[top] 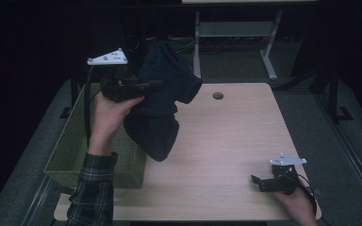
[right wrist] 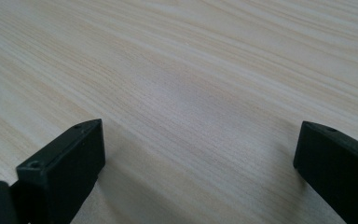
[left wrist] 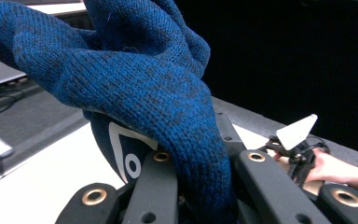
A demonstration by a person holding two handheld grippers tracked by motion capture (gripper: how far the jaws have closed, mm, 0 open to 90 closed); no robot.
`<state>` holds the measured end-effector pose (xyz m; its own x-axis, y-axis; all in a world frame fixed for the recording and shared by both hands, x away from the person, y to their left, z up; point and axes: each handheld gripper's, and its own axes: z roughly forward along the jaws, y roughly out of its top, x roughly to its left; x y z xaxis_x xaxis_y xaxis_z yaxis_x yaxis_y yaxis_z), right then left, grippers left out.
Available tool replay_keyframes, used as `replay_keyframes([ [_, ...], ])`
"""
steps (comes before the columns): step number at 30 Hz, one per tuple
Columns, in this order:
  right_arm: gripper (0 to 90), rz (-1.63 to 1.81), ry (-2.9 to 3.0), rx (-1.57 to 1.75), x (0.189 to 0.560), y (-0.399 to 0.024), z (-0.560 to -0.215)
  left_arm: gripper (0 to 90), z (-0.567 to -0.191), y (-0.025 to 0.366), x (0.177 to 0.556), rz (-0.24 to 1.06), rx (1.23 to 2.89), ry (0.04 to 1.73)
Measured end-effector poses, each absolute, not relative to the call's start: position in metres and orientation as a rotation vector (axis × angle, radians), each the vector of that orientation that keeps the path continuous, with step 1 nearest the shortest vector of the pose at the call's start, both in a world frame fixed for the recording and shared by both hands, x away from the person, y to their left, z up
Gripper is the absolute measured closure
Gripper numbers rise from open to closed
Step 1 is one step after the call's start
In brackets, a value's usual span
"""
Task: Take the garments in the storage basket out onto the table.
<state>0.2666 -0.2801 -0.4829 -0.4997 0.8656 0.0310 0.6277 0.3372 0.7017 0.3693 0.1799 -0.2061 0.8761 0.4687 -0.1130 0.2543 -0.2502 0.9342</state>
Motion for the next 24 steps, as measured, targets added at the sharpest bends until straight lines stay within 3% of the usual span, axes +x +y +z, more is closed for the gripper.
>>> replay_keyframes([
  [24,1.6,0.952,2.258,1.324,0.267,-0.280,-0.483,81.9,-0.256,0.082,0.374,0.046,1.851,0.453],
])
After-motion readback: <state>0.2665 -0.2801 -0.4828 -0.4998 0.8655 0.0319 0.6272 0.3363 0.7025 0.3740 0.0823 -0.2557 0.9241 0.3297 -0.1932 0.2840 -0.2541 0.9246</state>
